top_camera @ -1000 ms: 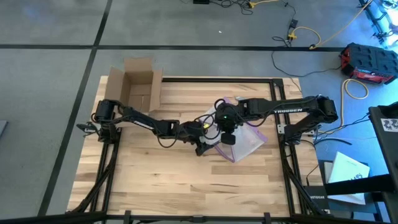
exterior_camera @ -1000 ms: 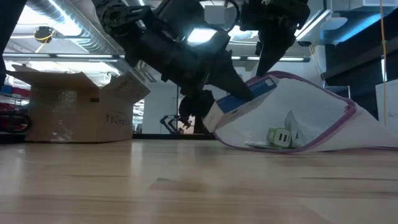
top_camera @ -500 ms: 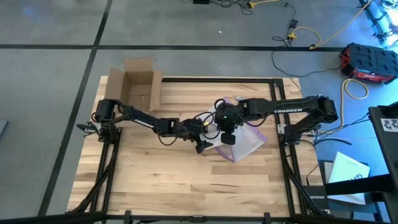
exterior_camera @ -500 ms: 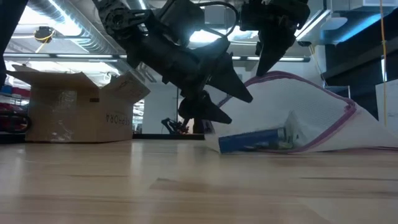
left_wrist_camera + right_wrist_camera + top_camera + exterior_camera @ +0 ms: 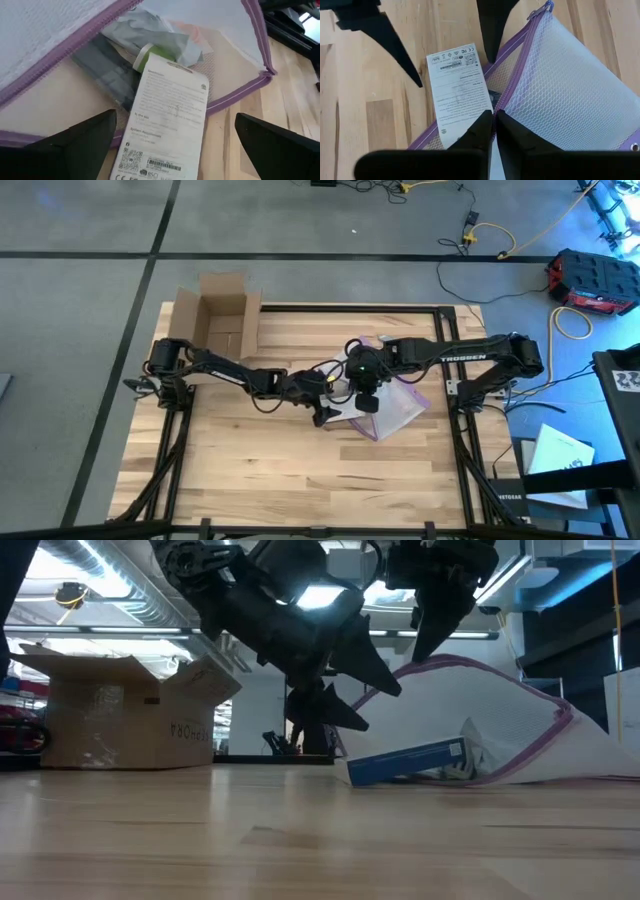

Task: Unpack boxes
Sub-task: Put the white box into the zip bag

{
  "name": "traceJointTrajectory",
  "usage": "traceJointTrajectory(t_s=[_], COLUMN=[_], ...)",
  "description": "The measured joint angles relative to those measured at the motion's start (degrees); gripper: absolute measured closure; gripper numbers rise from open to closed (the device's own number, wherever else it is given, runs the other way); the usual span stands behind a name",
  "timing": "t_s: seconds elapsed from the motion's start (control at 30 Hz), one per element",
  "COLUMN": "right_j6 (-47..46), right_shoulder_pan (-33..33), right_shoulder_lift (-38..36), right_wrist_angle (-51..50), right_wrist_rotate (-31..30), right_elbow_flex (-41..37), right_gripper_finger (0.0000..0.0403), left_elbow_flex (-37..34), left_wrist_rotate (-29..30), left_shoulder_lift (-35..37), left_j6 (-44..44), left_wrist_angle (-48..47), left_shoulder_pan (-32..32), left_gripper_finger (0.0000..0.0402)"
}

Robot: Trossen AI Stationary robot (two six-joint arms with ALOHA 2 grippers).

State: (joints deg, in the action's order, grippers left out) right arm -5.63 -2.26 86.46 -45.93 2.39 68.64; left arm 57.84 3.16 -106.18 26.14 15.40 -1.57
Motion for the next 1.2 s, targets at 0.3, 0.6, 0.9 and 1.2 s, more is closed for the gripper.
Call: traceJointTrajectory(t_s=[0.3,0.6,0.9,1.2], right_j6=[0.0,0.0,0.0,0.0], right_shoulder_pan=[0.0,0.0,0.0,0.0], right_shoulder_lift=[0.0,0.0,0.0,0.0], right_wrist_angle=[0.0,0.0,0.0,0.0], right_wrist_rotate=[0.0,0.0,0.0,0.0], right_elbow_flex=[0.0,0.0,0.0,0.0], right_gripper_finger=[0.0393,0.0393,0.0393,0.0393], left_elbow_flex=[0.0,0.0,-0.4,-0.5], left_wrist_rotate=[0.4,3.4,10.4,12.5], left_shoulder_lift=[0.0,0.0,1.2,1.8], left_j6=[0.4,-1.5,-2.5,-3.2], left_wrist_angle=[-5.9,-8.5,-9.4,-12.8], left_shoulder_pan=[-2.3,-4.3,-7.2,-8.4], left_gripper_finger=[0.0009,0.0009,0.0009,0.0055])
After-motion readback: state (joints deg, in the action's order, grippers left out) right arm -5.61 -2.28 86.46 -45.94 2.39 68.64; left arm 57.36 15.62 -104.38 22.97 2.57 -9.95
